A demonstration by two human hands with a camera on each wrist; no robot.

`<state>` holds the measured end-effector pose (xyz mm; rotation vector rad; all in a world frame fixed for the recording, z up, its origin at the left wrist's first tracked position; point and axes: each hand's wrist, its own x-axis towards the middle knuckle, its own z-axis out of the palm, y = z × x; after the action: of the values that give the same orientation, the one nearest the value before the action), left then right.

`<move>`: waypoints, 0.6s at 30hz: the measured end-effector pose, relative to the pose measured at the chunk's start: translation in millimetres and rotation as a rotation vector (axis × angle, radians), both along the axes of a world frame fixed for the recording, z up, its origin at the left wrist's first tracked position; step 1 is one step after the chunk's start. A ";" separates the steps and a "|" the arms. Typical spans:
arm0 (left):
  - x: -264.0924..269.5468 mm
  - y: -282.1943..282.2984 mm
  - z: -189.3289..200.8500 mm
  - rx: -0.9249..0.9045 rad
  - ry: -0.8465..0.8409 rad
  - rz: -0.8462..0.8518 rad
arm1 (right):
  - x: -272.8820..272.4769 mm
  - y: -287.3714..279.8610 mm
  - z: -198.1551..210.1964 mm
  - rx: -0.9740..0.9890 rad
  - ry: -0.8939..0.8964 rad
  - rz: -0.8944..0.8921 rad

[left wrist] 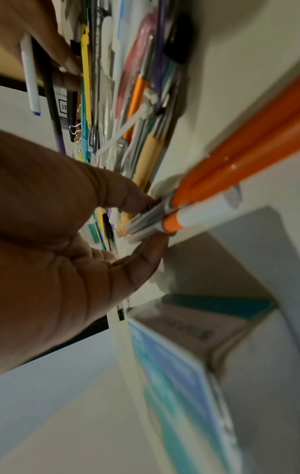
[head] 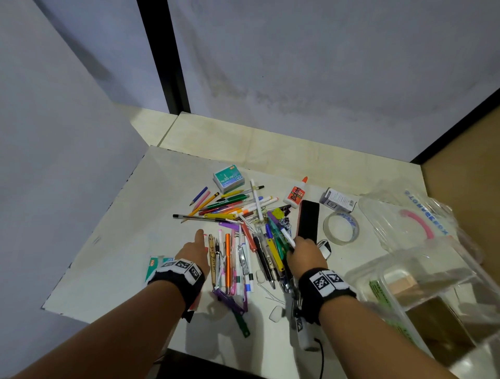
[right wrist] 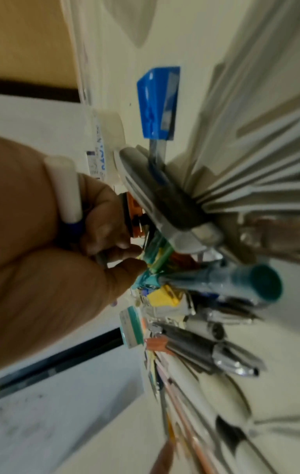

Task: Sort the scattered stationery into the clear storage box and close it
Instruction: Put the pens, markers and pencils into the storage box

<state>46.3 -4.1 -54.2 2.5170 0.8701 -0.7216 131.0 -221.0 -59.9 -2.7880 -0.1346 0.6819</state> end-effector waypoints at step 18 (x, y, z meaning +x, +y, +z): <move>19.0 -13.1 32.6 -0.511 -0.278 0.289 | -16.2 13.6 46.3 0.334 0.118 -0.138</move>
<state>65.2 -17.2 -21.6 1.9299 0.8039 -0.4185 114.9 -207.5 -13.6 -2.4081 -0.0284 0.7144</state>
